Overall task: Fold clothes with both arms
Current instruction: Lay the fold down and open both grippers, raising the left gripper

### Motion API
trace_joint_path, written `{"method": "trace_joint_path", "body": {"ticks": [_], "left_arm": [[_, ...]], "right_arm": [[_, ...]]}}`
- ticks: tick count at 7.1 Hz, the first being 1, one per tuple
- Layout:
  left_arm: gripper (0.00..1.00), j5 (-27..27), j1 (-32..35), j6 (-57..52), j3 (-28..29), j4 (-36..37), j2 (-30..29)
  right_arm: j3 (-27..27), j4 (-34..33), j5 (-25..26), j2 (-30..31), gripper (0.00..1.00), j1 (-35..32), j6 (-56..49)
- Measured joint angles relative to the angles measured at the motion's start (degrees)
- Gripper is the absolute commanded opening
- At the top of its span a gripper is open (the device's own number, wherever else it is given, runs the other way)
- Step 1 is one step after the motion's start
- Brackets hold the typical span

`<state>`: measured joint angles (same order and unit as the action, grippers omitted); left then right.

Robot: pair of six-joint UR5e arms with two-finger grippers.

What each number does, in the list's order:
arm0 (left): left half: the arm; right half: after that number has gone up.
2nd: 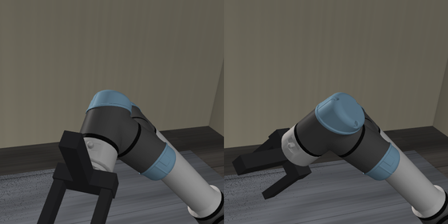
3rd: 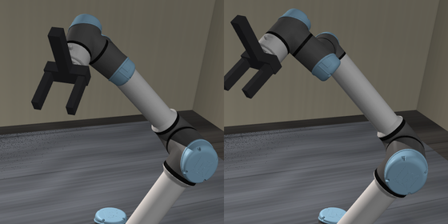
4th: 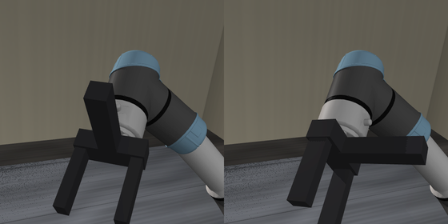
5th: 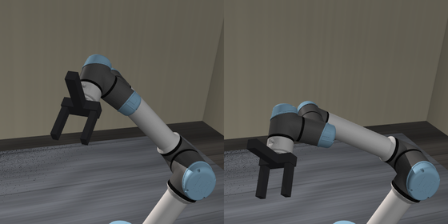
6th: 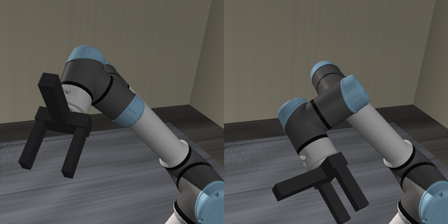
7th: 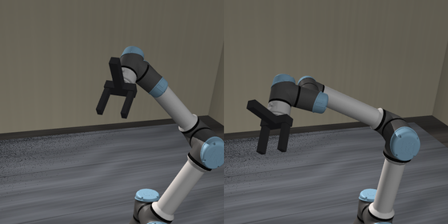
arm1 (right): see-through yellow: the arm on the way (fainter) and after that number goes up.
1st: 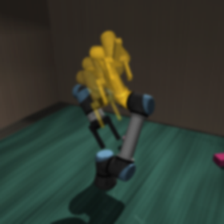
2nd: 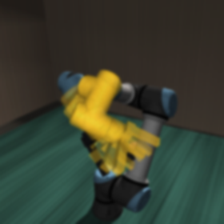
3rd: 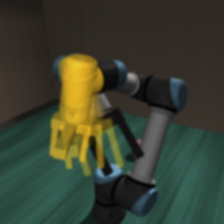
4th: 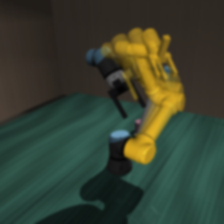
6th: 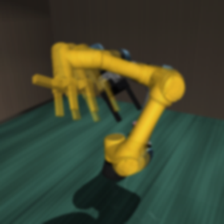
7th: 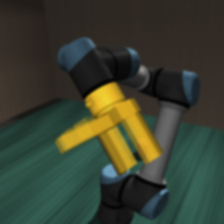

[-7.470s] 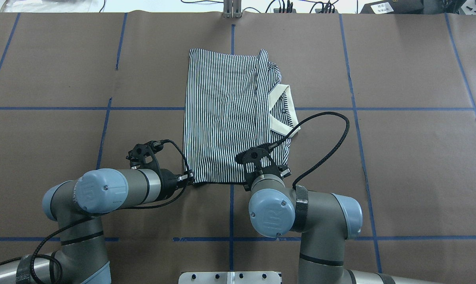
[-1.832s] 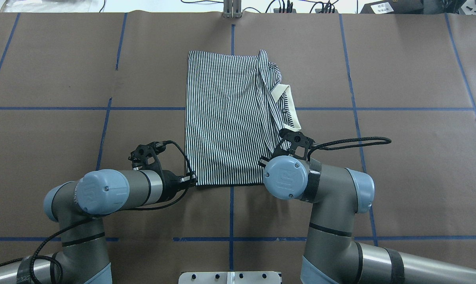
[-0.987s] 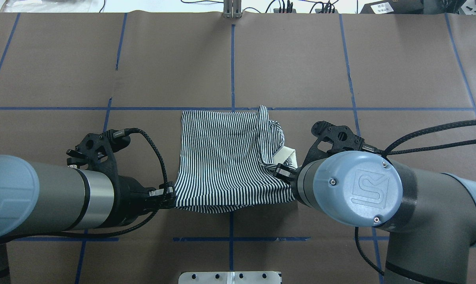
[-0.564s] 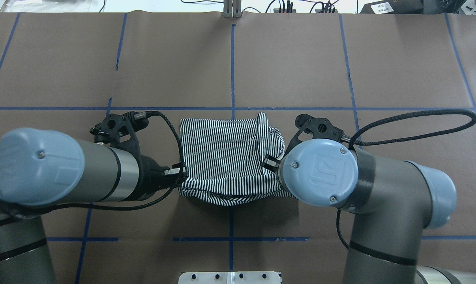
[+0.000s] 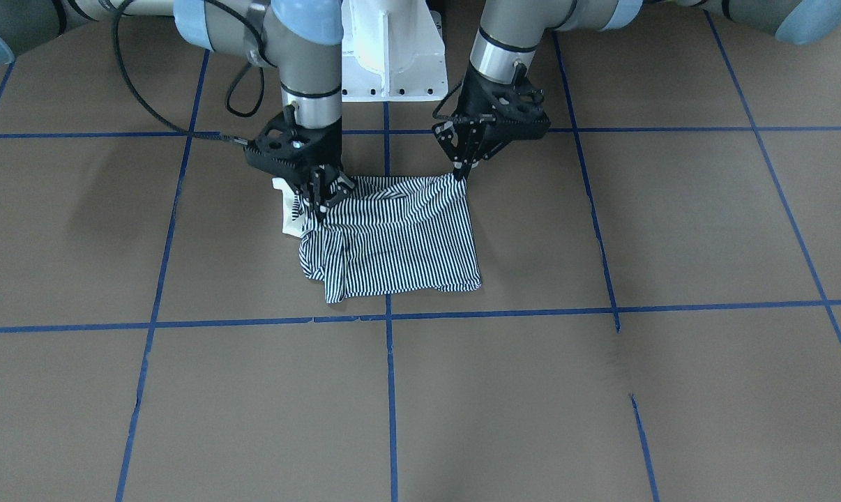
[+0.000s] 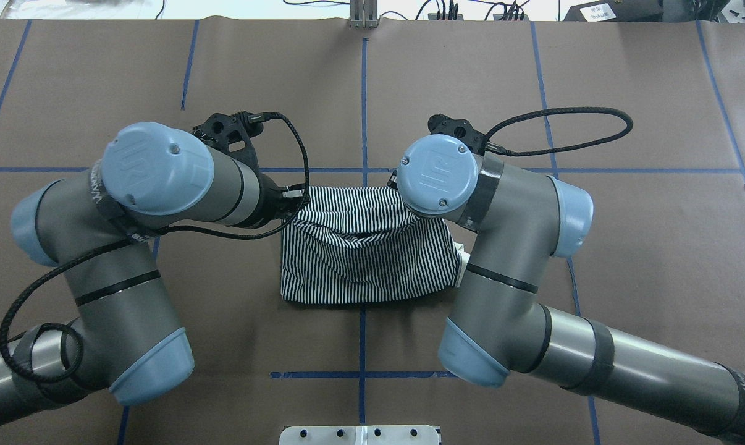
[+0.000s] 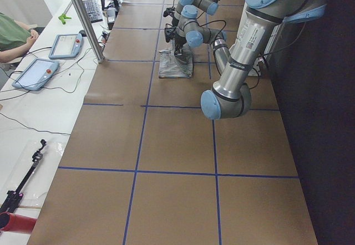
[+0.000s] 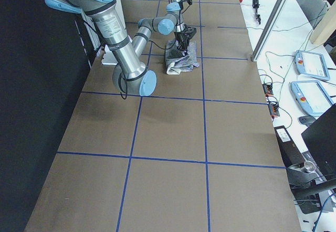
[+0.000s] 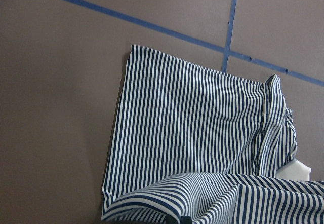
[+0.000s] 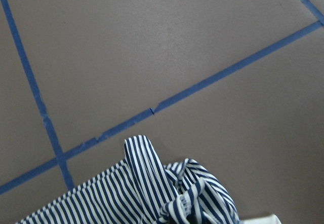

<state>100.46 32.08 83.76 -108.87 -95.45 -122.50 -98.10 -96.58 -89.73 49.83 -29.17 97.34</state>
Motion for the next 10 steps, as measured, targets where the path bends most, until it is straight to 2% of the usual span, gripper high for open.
{"method": "trace_joint_path", "body": {"ticks": [2,4,5,6,8,10], "left_arm": [[0.00,-0.1,2.1,-2.4,9.2,-6.2,-1.6],[0.00,-0.9,3.0,-3.9,17.4,-11.4,-3.3],[0.40,-1.4,3.1,-4.4,19.9,-12.7,-3.8],[0.99,-1.6,3.2,-5.8,21.1,-13.4,-3.9],[1.00,-1.3,4.2,-13.5,21.0,-15.1,-3.0],[1.00,4.0,8.6,-23.9,18.5,-16.1,-0.1]], "right_arm": [[9.1,6.7,0.0,-1.9,0.00,-1.1,-0.6],[13.6,8.2,0.0,-3.2,0.00,-1.4,-1.1],[14.4,8.4,-0.1,-3.5,0.30,-1.4,-1.3],[14.6,8.4,-0.1,-3.6,0.99,-1.4,-2.1],[14.4,8.4,-0.9,-3.7,1.00,-1.9,-6.0],[12.2,8.0,-4.9,-4.0,1.00,-3.9,-10.3]]}}
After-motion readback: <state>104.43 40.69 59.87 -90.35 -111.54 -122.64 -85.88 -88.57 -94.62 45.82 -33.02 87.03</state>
